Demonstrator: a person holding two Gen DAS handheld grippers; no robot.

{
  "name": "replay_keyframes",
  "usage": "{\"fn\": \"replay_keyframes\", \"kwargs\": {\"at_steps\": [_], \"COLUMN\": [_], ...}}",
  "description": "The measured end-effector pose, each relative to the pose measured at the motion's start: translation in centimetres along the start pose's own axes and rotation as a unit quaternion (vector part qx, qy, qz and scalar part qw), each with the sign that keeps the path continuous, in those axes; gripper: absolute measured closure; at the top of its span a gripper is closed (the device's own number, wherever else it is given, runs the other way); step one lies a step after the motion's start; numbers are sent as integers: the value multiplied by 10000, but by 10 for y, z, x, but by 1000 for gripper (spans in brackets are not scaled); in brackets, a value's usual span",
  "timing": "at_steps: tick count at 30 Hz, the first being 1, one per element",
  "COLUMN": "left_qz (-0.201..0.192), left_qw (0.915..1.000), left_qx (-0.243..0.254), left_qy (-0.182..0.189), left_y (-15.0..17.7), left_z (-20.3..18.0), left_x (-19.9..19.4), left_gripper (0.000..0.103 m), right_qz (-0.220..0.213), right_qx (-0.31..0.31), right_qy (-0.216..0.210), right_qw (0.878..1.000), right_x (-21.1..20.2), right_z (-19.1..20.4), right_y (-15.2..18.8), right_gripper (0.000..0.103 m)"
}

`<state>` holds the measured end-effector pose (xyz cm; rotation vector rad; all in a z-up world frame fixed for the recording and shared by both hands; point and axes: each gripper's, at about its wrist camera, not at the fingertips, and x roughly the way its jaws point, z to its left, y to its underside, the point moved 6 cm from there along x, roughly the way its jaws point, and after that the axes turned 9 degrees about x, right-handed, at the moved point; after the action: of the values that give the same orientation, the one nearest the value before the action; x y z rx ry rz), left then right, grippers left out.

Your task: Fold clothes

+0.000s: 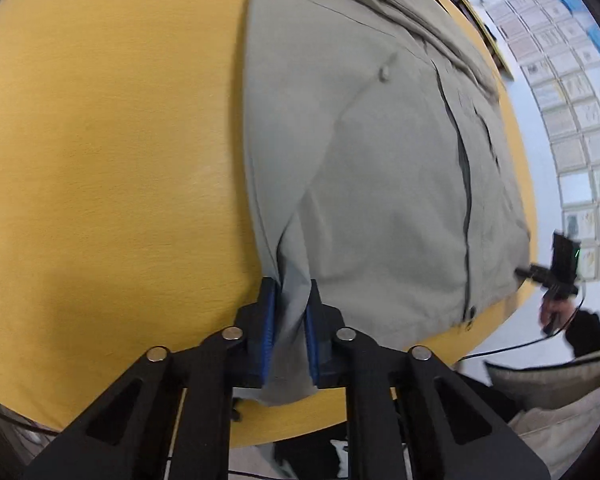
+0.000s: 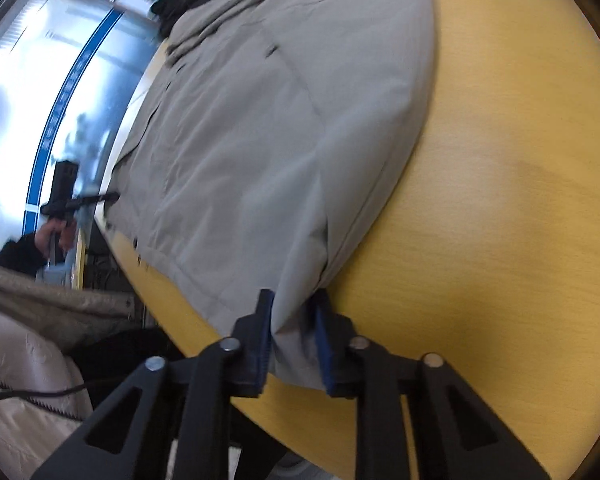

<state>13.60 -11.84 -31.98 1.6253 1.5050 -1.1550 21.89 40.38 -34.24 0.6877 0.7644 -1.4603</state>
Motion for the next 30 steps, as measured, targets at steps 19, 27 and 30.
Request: {"fn": "replay_keyframes", "kwargs": {"at_steps": [19, 27, 30], "left_qz": [-873, -1664, -1430], "left_qw": [9709, 9470, 9553], "left_qx": [-793, -590, -603], "left_qy": [2085, 2684, 2517], "left_y": [-40, -142, -150], "left_z": [-74, -111, -114], "left_x": [-139, -201, -192], "left_gripper": [102, 102, 101], "right_qz": [-2108, -2315, -1723], "right_qx": [-607, -751, -510], "right_qy": [-448, -522, -184], "right_qw": [9746, 9685, 9835], "right_x": [-140, -179, -153], "right_z": [135, 113, 84], "right_y": [-35, -128, -119], "right_gripper": [97, 101, 93]}}
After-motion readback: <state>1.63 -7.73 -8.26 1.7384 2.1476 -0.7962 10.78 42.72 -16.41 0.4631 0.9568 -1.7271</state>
